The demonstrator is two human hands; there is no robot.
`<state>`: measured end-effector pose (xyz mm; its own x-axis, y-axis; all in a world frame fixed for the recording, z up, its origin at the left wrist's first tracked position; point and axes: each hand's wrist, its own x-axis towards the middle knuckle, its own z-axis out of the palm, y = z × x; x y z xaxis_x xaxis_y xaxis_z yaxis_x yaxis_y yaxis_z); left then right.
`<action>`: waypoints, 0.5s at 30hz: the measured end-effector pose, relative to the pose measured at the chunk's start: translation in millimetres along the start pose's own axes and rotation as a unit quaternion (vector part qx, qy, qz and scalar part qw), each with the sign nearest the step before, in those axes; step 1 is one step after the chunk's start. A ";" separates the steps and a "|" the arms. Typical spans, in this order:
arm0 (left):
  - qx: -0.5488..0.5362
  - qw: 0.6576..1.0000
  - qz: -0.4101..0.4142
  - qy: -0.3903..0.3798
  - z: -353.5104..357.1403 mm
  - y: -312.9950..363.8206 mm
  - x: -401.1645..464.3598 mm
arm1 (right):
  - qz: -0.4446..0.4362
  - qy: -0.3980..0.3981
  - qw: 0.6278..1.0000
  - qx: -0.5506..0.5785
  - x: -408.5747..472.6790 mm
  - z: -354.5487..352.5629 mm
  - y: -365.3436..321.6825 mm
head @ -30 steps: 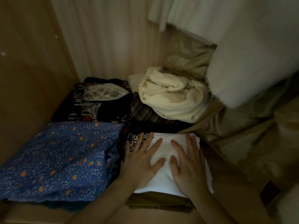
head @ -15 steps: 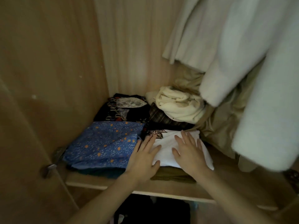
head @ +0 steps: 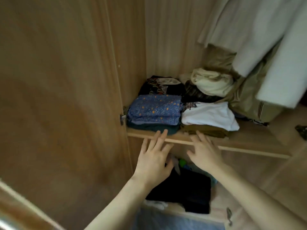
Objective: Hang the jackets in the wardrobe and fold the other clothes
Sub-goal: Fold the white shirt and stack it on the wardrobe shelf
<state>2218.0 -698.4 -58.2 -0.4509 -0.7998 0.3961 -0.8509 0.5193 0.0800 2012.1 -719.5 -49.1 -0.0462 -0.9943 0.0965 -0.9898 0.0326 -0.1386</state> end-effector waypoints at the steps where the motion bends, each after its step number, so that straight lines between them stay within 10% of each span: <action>1: -0.001 1.000 -0.008 0.009 -10.1 0.5 -17.3 | -0.002 -0.014 1.000 0.005 -14.3 2.2 -9.4; 15: 0.075 0.960 -0.167 0.213 -154.2 -41.1 -168.7 | -0.130 0.014 0.989 0.075 -83.4 -24.6 -135.6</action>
<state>2370.7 -538.4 12.7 -0.0220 -0.7014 0.7124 -0.9724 0.1805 0.1477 2146.8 -638.5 -14.2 0.2009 -0.9640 0.1741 -0.9380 -0.2406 -0.2496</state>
